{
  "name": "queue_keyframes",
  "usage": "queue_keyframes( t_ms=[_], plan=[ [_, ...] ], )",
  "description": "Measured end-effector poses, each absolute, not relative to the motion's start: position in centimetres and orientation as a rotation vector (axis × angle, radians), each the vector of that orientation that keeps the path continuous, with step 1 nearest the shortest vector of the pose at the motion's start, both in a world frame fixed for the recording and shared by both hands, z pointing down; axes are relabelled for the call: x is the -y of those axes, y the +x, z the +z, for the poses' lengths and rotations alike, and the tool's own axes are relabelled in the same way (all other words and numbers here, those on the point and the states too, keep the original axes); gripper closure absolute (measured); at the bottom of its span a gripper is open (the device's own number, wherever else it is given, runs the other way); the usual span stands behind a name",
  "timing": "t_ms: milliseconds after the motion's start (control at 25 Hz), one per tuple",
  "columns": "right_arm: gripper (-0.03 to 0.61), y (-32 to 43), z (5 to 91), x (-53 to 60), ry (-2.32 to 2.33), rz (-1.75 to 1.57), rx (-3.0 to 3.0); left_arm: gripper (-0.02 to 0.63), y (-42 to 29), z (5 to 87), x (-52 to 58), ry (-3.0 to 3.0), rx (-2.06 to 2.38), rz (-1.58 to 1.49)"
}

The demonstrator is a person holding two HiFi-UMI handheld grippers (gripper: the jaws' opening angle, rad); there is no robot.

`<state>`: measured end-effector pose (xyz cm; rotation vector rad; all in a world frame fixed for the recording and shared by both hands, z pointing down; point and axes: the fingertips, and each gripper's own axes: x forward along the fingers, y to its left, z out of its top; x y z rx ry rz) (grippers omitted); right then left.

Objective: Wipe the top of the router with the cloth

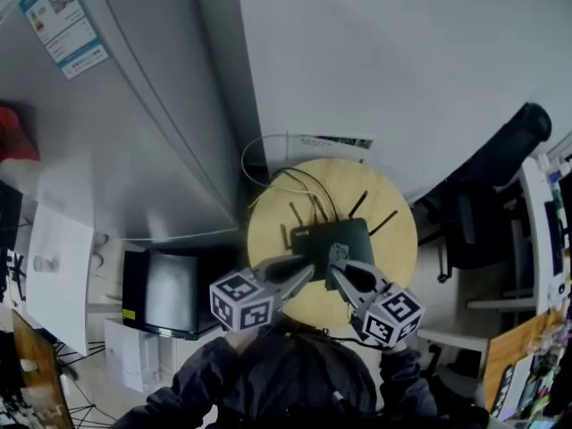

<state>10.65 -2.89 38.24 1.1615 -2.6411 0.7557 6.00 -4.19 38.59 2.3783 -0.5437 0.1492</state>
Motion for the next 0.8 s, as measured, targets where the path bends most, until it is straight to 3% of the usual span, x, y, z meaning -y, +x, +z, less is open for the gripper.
queue_keyframes(
  t_ms=[800],
  plan=[
    [0.512, 10.03, 38.09, 3.64, 1.168, 0.716, 2.604, 0.546, 5.63, 38.79, 4.60, 2.373, 0.539, 0.138]
  ],
)
